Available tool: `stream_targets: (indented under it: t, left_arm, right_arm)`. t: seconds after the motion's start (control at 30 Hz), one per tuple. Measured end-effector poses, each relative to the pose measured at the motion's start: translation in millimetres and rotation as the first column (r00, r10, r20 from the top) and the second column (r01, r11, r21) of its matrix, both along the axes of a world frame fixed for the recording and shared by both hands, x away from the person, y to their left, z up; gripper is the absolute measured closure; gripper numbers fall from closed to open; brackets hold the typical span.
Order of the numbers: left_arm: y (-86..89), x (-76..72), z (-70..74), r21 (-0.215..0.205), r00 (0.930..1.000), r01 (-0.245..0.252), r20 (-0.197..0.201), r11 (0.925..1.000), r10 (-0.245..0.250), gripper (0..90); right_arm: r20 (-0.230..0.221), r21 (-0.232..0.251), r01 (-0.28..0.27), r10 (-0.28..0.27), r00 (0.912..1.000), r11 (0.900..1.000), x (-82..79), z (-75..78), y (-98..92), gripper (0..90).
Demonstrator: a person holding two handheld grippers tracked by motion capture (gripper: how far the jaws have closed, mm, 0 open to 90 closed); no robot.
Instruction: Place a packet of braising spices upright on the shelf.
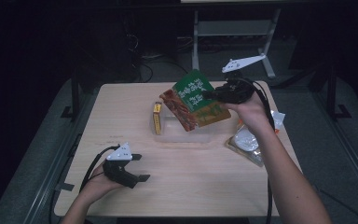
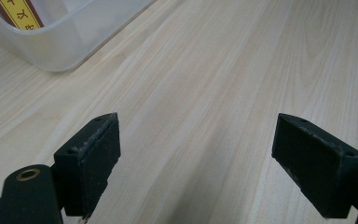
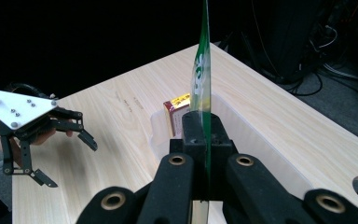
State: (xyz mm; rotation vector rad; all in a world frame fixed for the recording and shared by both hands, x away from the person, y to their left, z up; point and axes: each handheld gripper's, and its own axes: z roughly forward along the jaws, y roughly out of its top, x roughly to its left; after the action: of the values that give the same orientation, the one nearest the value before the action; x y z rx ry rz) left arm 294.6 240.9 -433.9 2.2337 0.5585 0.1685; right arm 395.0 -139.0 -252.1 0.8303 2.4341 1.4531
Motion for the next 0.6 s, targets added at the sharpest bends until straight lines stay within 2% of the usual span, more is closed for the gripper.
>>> stream_targets:
  t: [0.2,0.33,0.5,0.6]
  left_arm:
    - [-0.2,-0.2,-0.4,0.0,1.0,0.002,-0.002,1.0,-0.002,14.8]
    - [-1.0,-0.3,-1.2,0.003,1.0,0.006,-0.007,1.0,-0.006,14.8]
    - [-1.4,-0.5,-1.6,0.005,0.9999,0.01,-0.007,0.9999,-0.01,14.8]
    - [-1.5,-0.5,-1.6,0.006,0.9999,0.012,-0.009,0.9999,-0.012,14.8]
  right_arm:
    - [-0.013,-0.011,0.024,-0.024,0.9996,1.0,5.2,-5.3,4.8,90.0]
    - [-0.024,-0.034,0.054,-0.055,0.9982,0.998,10.2,-8.9,6.5,90.0]
    - [-0.06,-0.061,0.107,-0.111,0.992,0.992,16.3,-14.2,10.3,90.0]
    - [-0.063,-0.065,0.118,-0.122,0.9906,0.991,20.5,-17.2,12.0,90.0]
